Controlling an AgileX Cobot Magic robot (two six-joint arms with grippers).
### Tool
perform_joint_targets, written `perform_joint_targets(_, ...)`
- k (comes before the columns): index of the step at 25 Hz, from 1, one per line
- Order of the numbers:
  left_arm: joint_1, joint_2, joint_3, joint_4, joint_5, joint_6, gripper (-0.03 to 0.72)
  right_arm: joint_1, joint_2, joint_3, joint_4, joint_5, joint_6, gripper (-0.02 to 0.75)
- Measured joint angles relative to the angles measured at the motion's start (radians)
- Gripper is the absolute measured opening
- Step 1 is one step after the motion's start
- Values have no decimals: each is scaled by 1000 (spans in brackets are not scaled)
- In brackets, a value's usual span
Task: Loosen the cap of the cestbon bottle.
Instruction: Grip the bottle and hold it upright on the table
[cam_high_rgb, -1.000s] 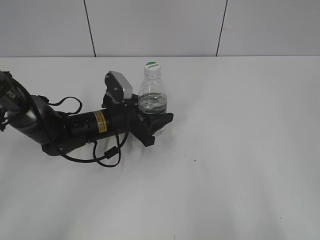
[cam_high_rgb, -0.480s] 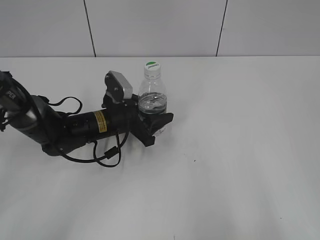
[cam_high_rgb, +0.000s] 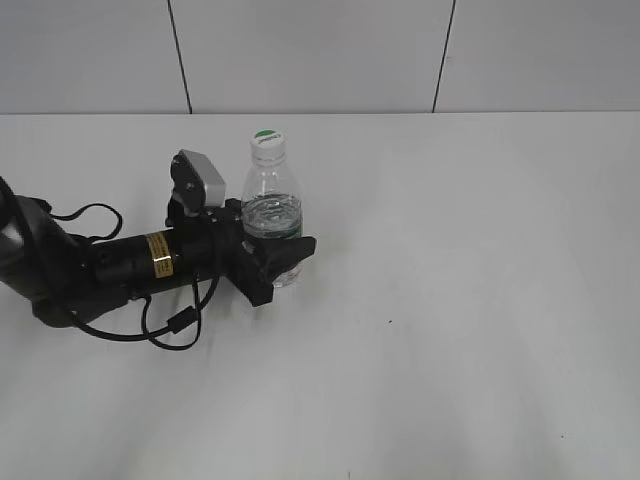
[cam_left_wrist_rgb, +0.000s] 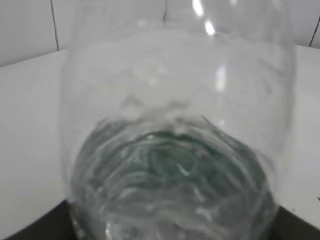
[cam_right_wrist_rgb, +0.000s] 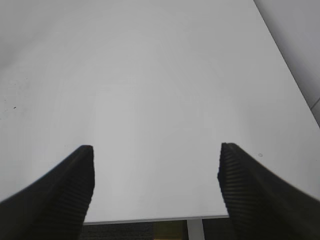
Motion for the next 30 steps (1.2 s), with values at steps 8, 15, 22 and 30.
perform_joint_targets(8, 17, -116, 67, 239, 14, 15, 401, 0, 0, 0, 0, 0, 0, 588)
perform_joint_targets(15, 5, -125, 67, 300, 15, 16, 401, 0, 0, 0, 0, 0, 0, 588)
perform_joint_targets(22, -58, -98, 3, 309, 11, -16, 401, 0, 0, 0, 0, 0, 0, 588)
perform_joint_targets(30, -67, -55, -27, 298, 13, -44, 401, 0, 0, 0, 0, 0, 0, 588)
